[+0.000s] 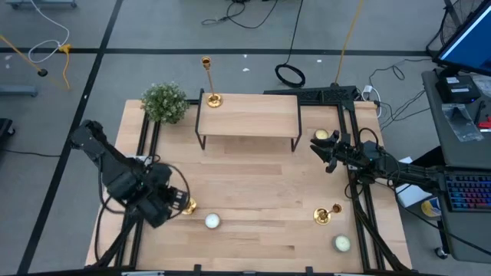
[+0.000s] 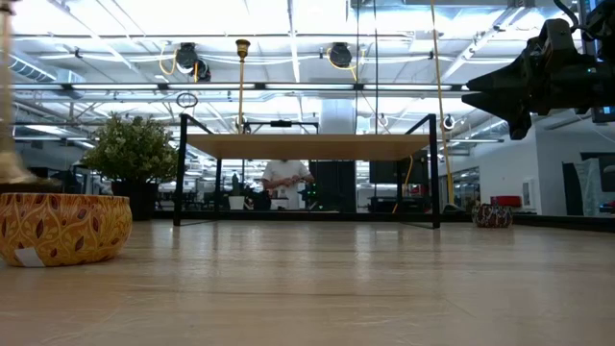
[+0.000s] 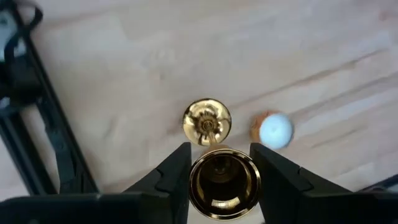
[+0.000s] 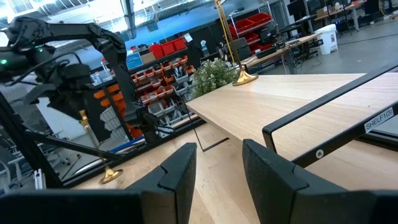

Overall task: Pick & Place candle stick holders
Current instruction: Put the left gold candle holder on the shelf

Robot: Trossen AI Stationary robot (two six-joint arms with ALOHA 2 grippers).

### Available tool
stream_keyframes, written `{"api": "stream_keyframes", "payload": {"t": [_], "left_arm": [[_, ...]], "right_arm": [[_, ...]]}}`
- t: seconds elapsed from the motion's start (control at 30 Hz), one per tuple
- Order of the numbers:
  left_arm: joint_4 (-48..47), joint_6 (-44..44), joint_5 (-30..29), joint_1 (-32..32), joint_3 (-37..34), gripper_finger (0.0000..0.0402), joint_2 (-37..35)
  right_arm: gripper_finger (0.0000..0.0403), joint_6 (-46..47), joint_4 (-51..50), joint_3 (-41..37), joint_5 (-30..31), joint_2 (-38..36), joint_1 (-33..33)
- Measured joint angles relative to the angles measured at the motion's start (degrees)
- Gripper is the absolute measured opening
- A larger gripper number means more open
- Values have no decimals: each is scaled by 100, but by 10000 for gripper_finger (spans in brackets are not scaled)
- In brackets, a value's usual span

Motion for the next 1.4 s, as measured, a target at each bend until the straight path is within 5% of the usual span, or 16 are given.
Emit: {"api": "stream_keyframes", "payload": {"t": [0.73, 1.4], "left_arm": [[474, 4537, -1153, 2779, 2037, 152, -182], [677, 7980, -335, 5570, 4342, 140, 1212]], "right_arm": [[126, 0, -1, 0, 0, 1, 1], [126, -2, -2, -1, -2, 1, 1]]}}
